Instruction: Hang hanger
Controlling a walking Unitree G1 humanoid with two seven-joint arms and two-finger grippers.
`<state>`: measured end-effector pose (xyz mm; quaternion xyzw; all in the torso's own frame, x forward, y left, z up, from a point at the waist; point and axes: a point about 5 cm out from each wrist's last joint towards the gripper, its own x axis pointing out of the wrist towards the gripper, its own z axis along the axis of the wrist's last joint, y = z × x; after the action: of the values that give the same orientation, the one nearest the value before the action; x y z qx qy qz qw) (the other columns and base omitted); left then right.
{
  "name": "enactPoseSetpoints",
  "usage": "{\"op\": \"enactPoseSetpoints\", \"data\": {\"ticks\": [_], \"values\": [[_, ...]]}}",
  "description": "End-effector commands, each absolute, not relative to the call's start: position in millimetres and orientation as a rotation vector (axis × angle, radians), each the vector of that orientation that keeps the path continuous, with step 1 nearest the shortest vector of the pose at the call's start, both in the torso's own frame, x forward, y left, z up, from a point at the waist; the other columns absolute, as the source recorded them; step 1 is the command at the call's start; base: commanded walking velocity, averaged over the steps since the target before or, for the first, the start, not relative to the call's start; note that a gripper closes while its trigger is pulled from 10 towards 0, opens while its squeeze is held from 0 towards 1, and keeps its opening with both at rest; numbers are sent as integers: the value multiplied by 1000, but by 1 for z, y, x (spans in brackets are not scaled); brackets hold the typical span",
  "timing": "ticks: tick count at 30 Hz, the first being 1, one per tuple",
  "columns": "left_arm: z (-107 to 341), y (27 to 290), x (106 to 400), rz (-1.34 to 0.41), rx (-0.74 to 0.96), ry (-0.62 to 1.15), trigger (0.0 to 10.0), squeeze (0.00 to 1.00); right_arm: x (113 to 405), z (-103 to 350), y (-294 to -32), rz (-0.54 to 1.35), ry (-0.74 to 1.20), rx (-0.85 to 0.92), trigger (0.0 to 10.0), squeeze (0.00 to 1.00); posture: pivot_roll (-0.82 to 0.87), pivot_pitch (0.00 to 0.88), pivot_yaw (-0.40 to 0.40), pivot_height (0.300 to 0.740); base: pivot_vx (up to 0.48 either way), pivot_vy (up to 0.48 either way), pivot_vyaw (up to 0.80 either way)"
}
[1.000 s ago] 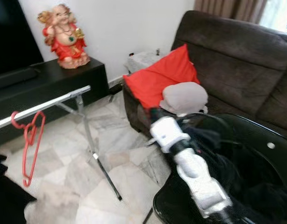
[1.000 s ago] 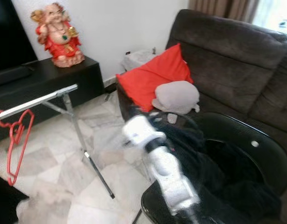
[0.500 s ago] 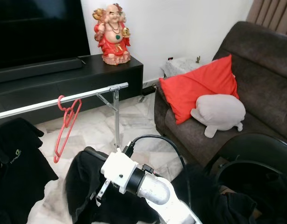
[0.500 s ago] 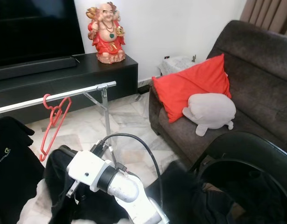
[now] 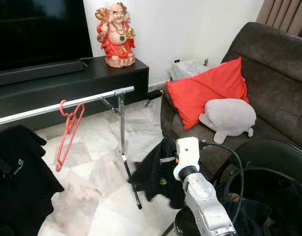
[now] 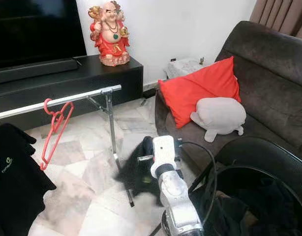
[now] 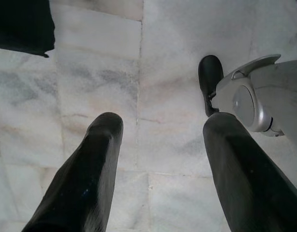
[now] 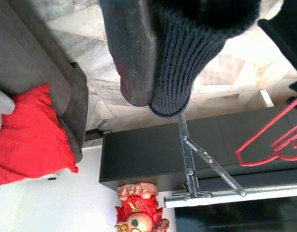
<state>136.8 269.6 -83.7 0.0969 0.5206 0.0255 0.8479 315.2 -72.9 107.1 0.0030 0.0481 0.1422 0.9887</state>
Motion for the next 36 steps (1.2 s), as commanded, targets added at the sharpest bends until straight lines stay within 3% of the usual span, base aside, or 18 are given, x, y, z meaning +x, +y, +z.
{"op": "enactPoseSetpoints", "data": {"ticks": [1,9,12,23,36], "values": [[-84,272,133,77,196,1102,10000,0,315,109,-73,278,88,30,10000,0,17,0,4,740,0,0,0],[-84,274,132,94,198,1111,10000,0,318,110,-81,283,71,-52,10000,0,17,0,12,740,0,93,173],[-84,275,132,95,199,1113,10000,0,320,110,-85,280,70,-49,10000,0,18,0,12,740,0,247,800],[-84,275,132,96,197,1111,10000,0,322,107,-91,249,88,-33,10000,0,22,0,14,740,0,245,0],[-83,278,132,97,204,1114,10000,0,314,82,-171,-170,202,57,10000,0,15,0,29,740,0,245,0]]}}
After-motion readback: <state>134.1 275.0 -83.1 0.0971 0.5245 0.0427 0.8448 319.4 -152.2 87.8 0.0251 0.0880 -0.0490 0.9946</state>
